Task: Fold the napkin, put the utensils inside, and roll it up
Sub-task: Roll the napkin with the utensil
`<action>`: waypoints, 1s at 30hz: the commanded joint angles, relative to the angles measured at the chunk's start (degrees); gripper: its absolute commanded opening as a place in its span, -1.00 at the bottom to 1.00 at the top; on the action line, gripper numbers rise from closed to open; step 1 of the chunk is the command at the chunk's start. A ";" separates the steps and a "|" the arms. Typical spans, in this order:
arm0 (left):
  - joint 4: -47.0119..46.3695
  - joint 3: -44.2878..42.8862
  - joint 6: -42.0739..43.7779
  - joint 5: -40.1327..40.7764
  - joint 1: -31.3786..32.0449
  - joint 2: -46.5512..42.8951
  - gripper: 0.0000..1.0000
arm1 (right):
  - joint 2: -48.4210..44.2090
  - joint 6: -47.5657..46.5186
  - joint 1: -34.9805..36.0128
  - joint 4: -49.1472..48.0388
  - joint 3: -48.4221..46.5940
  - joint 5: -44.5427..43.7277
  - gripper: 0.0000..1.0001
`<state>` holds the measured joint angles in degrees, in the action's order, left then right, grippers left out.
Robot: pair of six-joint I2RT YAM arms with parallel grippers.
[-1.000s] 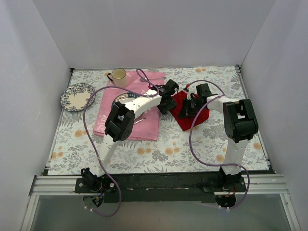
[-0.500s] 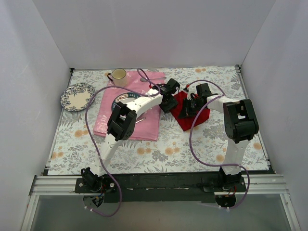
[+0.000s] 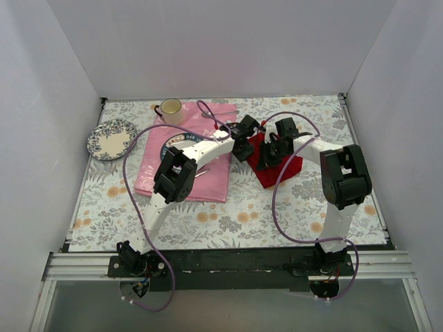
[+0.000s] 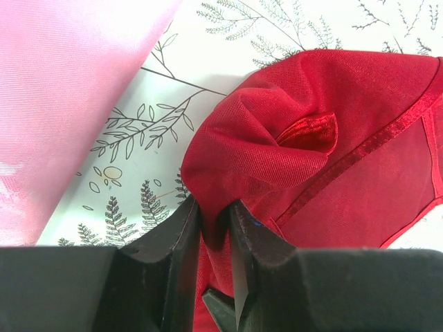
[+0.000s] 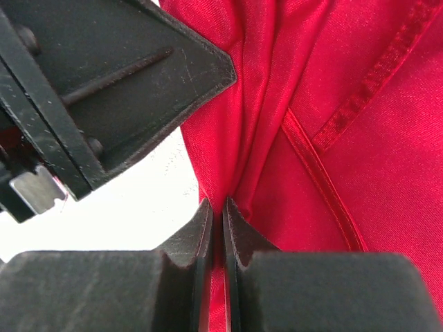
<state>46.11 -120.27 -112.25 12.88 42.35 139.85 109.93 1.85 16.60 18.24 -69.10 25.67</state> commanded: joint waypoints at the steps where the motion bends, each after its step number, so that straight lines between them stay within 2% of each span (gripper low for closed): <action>1: 0.83 5.30 0.80 1.18 0.19 2.97 -1.00 | 1.70 -4.83 0.98 7.60 0.99 -12.92 -0.87; 3: 0.92 5.57 0.63 -0.30 0.19 2.53 -1.00 | 0.73 -4.92 1.59 8.21 0.37 -14.15 -0.76; 4: 1.44 5.66 0.19 -0.75 0.19 2.27 -1.00 | 0.29 -4.92 1.77 8.82 0.11 -14.59 -0.63; 10: 3.63 4.87 -2.01 -4.79 0.19 1.92 -1.00 | -5.42 -4.66 4.66 10.67 -1.38 -19.42 -0.15; 13: 5.04 3.20 -2.71 -5.59 0.19 2.18 -1.00 | -9.02 -4.40 5.46 9.98 -0.51 -21.45 -0.03; 20: 5.40 2.23 -3.06 -6.64 0.02 2.00 -1.00 | -16.32 -4.75 9.23 3.13 4.94 -23.74 0.13; 30: 4.69 2.49 -4.38 -8.23 -0.42 0.95 -1.00 | -12.99 1.14 12.14 -6.01 7.22 -22.15 0.13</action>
<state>44.60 -118.69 -115.48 4.99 41.17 138.98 95.44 0.27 27.31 19.73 -62.70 2.35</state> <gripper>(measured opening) 0.155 0.571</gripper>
